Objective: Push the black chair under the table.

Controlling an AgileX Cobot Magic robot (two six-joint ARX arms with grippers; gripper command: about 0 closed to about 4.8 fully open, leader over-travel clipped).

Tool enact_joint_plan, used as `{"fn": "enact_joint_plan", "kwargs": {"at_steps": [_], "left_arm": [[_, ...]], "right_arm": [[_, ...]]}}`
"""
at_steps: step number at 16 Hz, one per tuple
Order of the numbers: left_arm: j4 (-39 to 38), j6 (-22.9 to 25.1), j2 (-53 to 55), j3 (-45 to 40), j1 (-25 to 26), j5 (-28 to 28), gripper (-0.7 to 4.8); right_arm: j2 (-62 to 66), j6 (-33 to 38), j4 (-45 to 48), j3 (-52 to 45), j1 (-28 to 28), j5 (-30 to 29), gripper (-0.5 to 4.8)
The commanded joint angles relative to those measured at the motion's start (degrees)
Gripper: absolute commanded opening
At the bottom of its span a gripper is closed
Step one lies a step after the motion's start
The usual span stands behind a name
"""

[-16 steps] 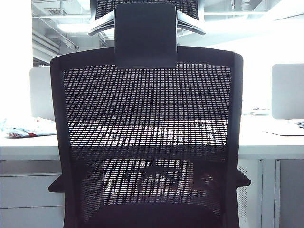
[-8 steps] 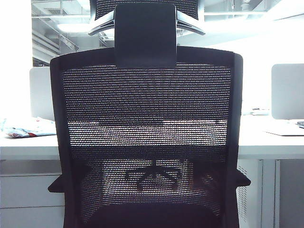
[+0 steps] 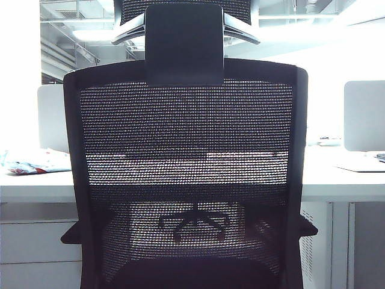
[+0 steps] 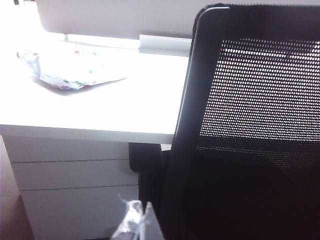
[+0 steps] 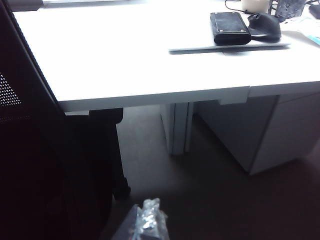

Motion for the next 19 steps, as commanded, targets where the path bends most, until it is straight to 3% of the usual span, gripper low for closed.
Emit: {"fn": "enact_joint_plan", "kwargs": {"at_steps": [1, 4, 8, 19], "left_arm": [[0.37, 0.35, 0.02, -0.02, 0.02, 0.09, -0.05], [0.35, 0.35, 0.02, -0.02, 0.02, 0.09, -0.05], [0.35, 0.35, 0.02, -0.02, 0.02, 0.09, -0.05], [0.35, 0.37, 0.04, -0.02, 0.02, 0.09, -0.05]], "right_arm": [[-4.79, -0.15, 4.09, -2.82, -0.37, -1.31, 0.00], [-6.84, -0.17, 4.59, -3.19, -2.51, -3.15, 0.00], [-6.84, -0.15, 4.87, -3.19, -7.85, -10.21, 0.00], [-6.84, 0.07, 6.34, -4.70, -8.02, -10.80, 0.00]]}}
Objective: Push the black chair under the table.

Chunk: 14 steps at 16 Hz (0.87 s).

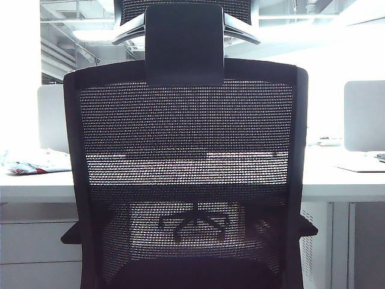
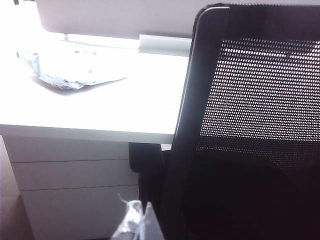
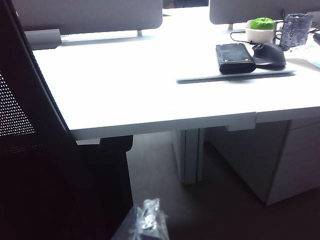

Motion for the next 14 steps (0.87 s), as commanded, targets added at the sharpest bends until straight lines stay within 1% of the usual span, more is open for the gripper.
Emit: {"fn": "enact_joint_plan", "kwargs": {"at_steps": [1, 14], "left_arm": [[0.39, 0.35, 0.07, -0.02, 0.02, 0.09, -0.05], [0.39, 0.35, 0.07, -0.02, 0.02, 0.09, -0.05]], "right_arm": [[-0.02, 0.00, 1.16, -0.02, 0.17, -1.64, 0.00], [-0.02, -0.02, 0.98, -0.02, 0.48, -1.40, 0.00]]}}
